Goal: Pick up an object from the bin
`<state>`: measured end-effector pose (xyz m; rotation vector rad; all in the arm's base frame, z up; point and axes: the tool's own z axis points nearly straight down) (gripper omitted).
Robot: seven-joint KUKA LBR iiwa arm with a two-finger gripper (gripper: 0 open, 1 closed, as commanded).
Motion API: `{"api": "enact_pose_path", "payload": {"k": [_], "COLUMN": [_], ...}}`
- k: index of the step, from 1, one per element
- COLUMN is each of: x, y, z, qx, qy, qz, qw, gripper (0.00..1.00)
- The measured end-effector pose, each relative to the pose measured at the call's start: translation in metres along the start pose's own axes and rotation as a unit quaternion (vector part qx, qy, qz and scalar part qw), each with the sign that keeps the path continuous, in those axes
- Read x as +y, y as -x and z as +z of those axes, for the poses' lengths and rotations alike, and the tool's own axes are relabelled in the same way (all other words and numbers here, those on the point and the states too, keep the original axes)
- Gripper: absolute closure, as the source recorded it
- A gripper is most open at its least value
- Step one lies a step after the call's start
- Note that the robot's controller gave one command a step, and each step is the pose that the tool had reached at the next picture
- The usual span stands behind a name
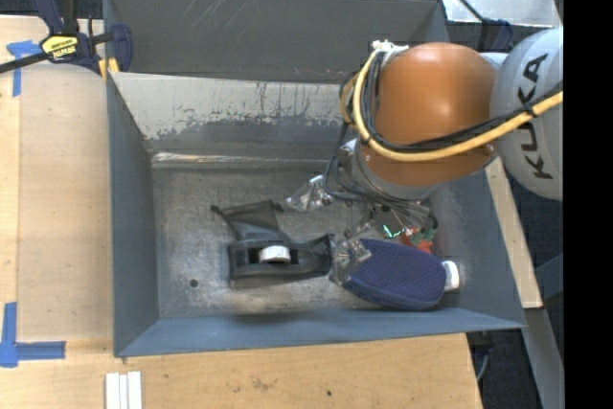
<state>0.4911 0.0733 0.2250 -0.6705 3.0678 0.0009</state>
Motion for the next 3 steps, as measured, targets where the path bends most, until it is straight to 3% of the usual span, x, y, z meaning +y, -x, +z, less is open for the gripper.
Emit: {"api": "enact_pose_path", "payload": {"k": [1, 2, 3], "x": [0.038, 0.037, 0.006], "y": [0.036, 0.037, 0.072], "z": [0.142, 0.138, 0.022], "qx": [0.0011, 0.0004, -0.0023], "qy": [0.001, 0.000, -0.002], "qz": [-0.003, -0.001, -0.019], "qw": [1.0000, 1.0000, 0.9998], "gripper": [0.00, 1.00, 1.00]}}
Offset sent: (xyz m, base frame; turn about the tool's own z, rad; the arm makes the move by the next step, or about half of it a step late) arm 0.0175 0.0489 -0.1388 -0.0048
